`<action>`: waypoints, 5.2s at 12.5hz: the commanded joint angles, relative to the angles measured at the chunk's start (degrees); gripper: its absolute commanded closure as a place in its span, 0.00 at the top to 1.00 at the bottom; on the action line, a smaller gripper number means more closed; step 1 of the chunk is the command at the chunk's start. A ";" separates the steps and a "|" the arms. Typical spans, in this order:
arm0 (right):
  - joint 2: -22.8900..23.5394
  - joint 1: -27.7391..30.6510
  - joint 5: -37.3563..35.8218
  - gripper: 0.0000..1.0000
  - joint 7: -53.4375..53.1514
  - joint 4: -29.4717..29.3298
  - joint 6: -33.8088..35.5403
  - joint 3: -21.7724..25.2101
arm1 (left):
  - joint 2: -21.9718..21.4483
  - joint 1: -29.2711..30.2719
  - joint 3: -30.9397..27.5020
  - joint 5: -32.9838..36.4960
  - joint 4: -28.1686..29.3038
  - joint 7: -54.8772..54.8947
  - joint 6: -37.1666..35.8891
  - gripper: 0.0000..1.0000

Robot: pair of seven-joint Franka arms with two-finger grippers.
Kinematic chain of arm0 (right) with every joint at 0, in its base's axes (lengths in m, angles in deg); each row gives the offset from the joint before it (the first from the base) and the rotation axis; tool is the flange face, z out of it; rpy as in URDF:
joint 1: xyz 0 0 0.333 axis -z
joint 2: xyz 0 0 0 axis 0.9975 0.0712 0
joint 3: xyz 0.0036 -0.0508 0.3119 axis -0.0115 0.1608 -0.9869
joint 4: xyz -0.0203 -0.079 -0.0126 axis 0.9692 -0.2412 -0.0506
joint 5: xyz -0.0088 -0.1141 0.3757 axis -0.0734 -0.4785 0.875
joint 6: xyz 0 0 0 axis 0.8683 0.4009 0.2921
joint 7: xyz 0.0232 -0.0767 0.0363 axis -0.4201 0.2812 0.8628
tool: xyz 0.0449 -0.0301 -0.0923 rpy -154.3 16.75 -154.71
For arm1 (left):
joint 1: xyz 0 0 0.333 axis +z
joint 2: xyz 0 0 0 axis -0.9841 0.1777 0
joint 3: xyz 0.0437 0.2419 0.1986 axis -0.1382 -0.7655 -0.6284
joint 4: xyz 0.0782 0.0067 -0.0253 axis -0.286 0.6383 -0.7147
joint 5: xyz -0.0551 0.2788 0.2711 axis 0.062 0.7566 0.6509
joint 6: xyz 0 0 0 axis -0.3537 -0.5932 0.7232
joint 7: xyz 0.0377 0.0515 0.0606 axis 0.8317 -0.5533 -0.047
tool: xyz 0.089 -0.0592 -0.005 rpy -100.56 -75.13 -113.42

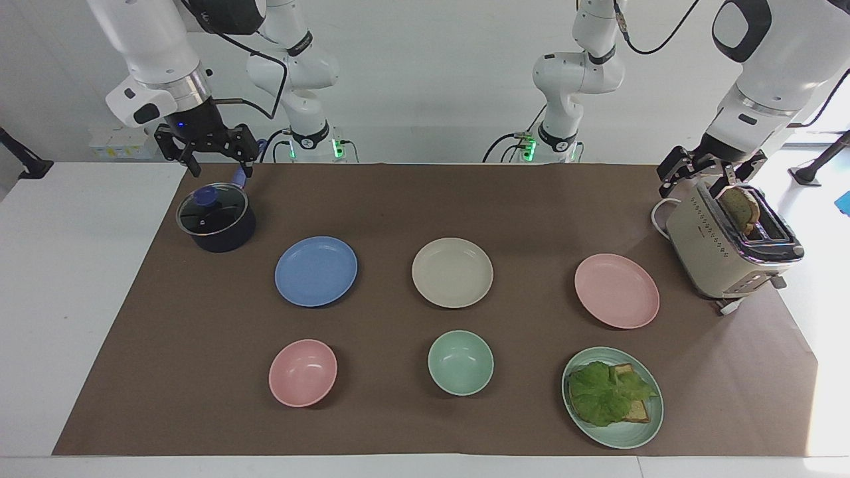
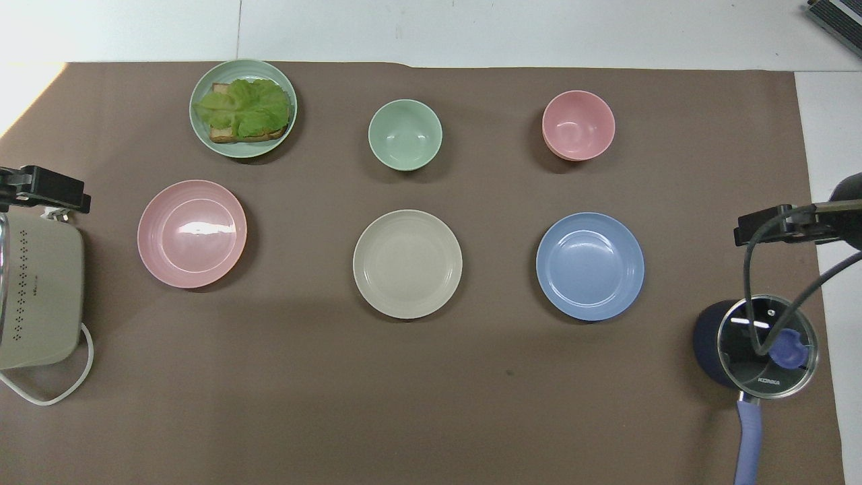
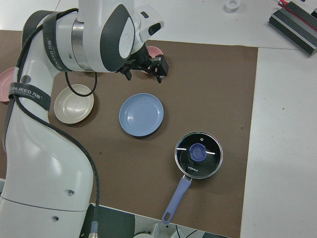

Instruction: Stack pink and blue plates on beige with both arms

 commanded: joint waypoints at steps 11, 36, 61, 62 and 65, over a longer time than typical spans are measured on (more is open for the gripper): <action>0.56 0.57 0.47 1.00 1.08 -1.00 0.87 -0.14 | -3.23 0.40 -0.95 -0.22 12.79 -0.28 6.29 1.00; 0.21 0.57 0.47 1.00 1.08 -0.47 0.87 -0.05 | 9.07 4.18 -0.78 -0.75 26.22 -18.82 24.66 0.00; 0.11 1.98 0.47 1.00 1.08 14.71 -16.68 0.12 | 8.72 -14.74 2.39 -5.34 20.40 -27.72 24.88 1.00; 1.95 1.98 0.47 1.00 1.25 16.04 -19.23 0.04 | 8.72 -13.07 2.39 -4.89 20.04 -24.39 24.96 1.00; 8.98 1.28 0.47 1.00 2.56 16.75 -27.31 -0.05 | 5.39 -9.11 2.13 1.60 17.42 -16.92 22.51 1.00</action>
